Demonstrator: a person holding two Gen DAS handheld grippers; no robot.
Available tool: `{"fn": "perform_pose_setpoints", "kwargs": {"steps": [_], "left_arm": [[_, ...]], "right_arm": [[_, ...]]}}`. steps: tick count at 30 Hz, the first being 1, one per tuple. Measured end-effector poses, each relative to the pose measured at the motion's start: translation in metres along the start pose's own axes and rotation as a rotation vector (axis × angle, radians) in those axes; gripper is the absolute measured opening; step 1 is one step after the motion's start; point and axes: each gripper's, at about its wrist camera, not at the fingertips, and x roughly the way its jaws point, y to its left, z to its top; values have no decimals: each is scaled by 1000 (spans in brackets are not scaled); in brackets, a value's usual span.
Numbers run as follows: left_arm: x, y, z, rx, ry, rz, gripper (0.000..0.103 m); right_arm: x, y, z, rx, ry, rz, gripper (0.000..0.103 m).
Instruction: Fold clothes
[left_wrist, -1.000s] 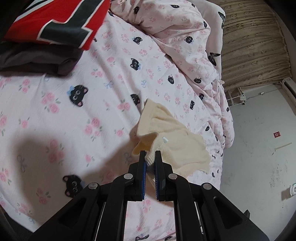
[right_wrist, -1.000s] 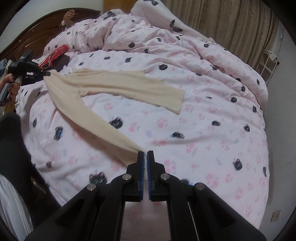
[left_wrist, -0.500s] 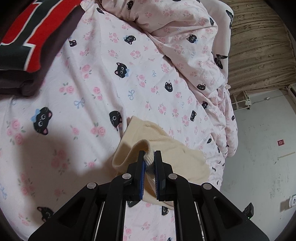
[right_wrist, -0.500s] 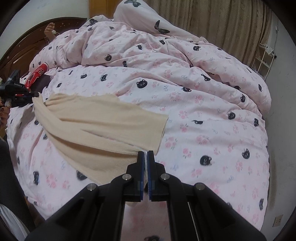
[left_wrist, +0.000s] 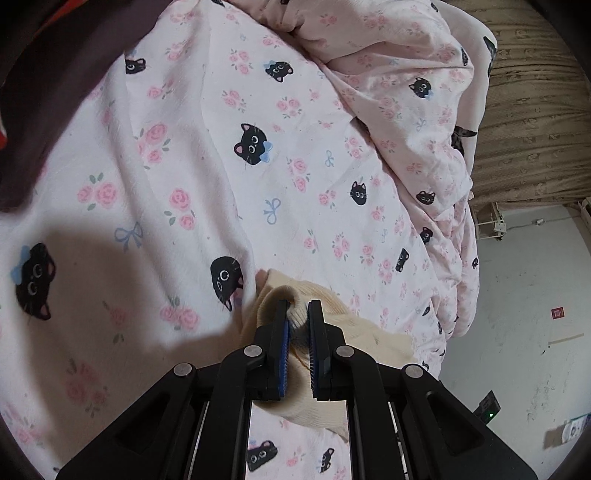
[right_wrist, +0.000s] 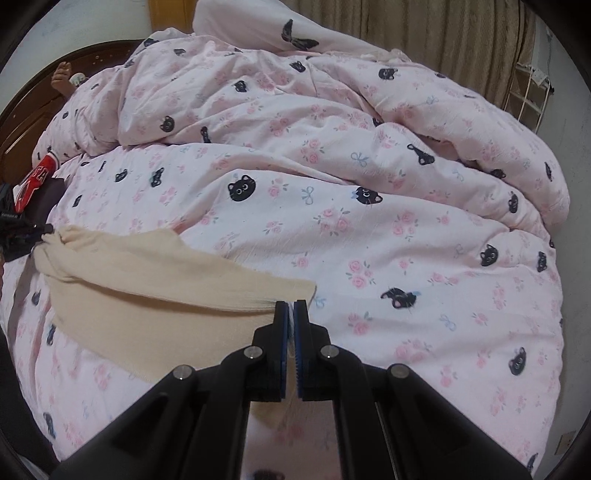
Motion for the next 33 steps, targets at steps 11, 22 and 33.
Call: {"fn": "perform_pose_setpoints", "kwargs": {"steps": [11, 22, 33], "left_arm": [[11, 7, 9, -4, -3, -3, 6], [11, 23, 12, -75, -25, -19, 12], [-20, -5, 12, 90, -106, 16, 24]], "right_arm": [[39, -9, 7, 54, 19, -3, 3], [60, -14, 2, 94, 21, -117, 34], [2, 53, 17, -115, -166, -127, 34]]}}
